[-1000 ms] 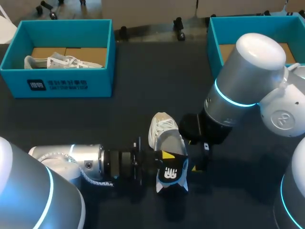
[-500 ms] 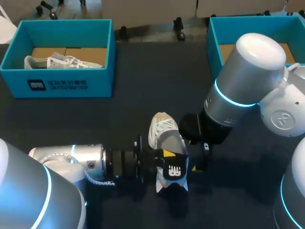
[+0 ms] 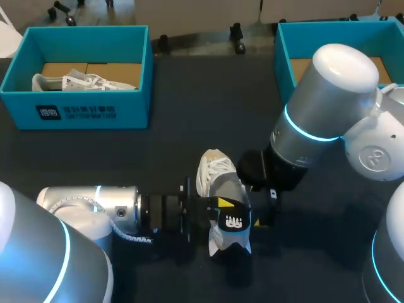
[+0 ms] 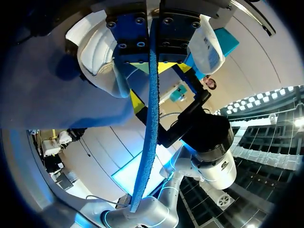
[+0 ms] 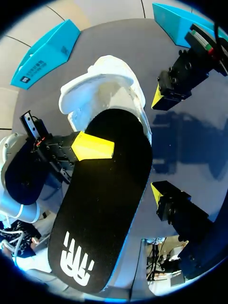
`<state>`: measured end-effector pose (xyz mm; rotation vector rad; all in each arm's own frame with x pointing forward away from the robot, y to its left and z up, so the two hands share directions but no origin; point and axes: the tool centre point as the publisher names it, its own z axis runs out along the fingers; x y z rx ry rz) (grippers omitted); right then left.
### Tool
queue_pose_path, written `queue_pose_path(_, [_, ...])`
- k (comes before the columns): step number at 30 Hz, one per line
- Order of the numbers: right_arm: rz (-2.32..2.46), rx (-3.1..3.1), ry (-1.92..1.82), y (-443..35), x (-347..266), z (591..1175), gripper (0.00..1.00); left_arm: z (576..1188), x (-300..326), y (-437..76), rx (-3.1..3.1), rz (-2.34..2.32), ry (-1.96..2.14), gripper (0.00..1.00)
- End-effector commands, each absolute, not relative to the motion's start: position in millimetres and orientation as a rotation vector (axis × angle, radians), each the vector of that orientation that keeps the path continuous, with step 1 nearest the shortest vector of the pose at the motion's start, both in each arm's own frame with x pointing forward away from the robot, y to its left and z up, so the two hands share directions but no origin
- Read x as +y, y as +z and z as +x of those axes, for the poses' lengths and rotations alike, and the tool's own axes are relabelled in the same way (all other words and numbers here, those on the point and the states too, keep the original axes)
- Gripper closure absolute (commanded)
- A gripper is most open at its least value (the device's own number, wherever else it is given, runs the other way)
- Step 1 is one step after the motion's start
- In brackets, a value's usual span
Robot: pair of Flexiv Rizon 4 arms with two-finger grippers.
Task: Take the shoe out of the shoebox, open the shoe tongue, remove and reinsert the insole, then place the shoe into the shoebox
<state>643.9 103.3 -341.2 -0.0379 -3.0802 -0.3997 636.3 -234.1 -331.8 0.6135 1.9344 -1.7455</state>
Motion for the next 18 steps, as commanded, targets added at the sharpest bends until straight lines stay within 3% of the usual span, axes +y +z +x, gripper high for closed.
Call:
queue_pose_path(1, [-0.039, -3.083, -0.399, -342.7, 103.7, 643.0, 0.0, 632.5, -230.9, -327.3, 1.946, 0.629, -1.741, 0.87])
queue_pose_path(7, [-0.039, -3.083, -0.399, -342.7, 103.7, 643.0, 0.0, 629.1, -231.9, -327.4, 1.963, 0.651, -1.727, 0.74])
queue_pose_path(18, [-0.039, -3.083, -0.399, -342.7, 103.7, 643.0, 0.0, 622.2, -234.5, -318.3, 1.965, 0.663, -1.706, 0.72])
